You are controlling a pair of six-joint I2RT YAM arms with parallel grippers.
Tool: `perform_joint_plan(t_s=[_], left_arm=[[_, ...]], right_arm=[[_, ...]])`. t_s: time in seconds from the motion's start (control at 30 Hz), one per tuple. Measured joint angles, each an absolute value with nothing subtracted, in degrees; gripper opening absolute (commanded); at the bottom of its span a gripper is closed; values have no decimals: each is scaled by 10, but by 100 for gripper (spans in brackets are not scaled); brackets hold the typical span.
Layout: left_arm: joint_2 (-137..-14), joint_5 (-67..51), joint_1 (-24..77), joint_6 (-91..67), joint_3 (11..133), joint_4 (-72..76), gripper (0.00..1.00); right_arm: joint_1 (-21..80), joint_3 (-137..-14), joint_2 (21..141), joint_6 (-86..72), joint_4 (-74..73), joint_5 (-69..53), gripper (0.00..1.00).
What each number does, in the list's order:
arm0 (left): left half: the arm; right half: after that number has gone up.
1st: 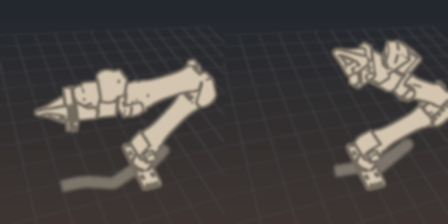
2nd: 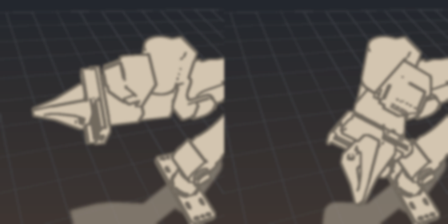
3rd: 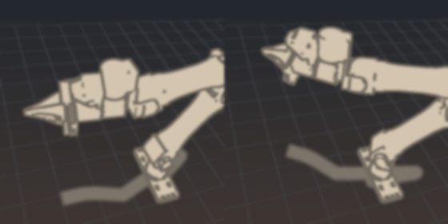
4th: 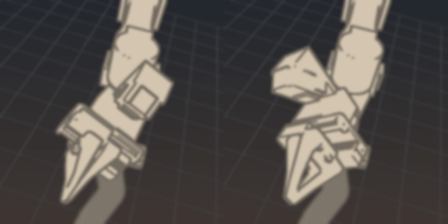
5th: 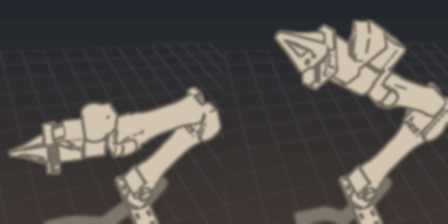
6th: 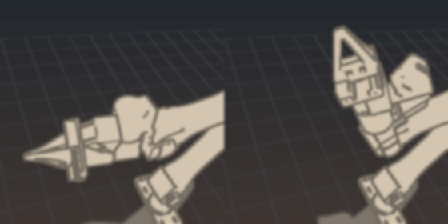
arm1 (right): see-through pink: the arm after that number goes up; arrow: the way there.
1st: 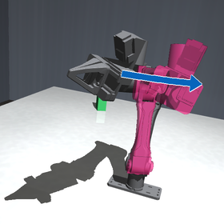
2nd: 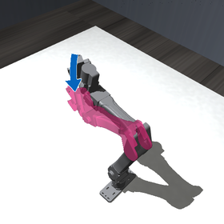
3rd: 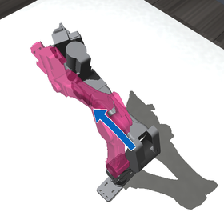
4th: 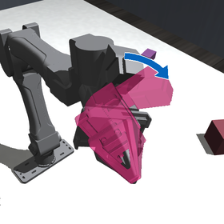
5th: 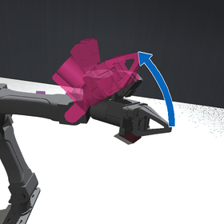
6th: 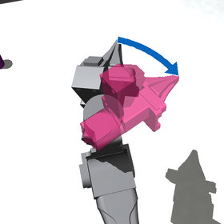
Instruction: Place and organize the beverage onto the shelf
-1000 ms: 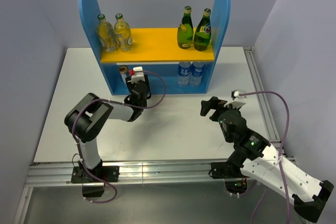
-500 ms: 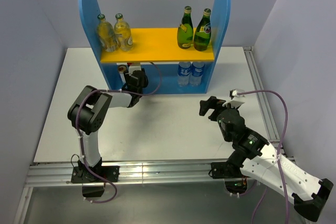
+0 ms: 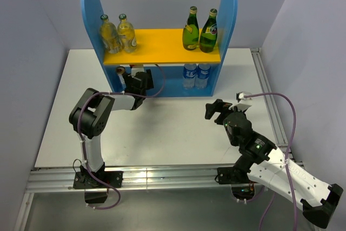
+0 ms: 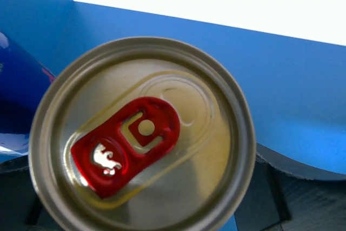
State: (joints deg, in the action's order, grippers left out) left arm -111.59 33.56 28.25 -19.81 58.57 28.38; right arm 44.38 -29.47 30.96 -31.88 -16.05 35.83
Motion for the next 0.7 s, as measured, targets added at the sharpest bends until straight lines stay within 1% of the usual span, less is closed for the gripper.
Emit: perform_joint_plan(t_s=[0.03,0.23,0.4,0.7], left_arm=[[-1116,336,282,-199,586,283,89],[-1110,337,283,-213,582,278,90],[-1071,346,293,-223,556,256,90],[-994,395,358,-240,510,216,91]], right_arm=[[444,-295,310,-319,-161,358,99],[444,-295,308,-319,-161,358,99],[444,-295,306,-319,-161,358,99],[444,-295,292,-319,-161,359,99]])
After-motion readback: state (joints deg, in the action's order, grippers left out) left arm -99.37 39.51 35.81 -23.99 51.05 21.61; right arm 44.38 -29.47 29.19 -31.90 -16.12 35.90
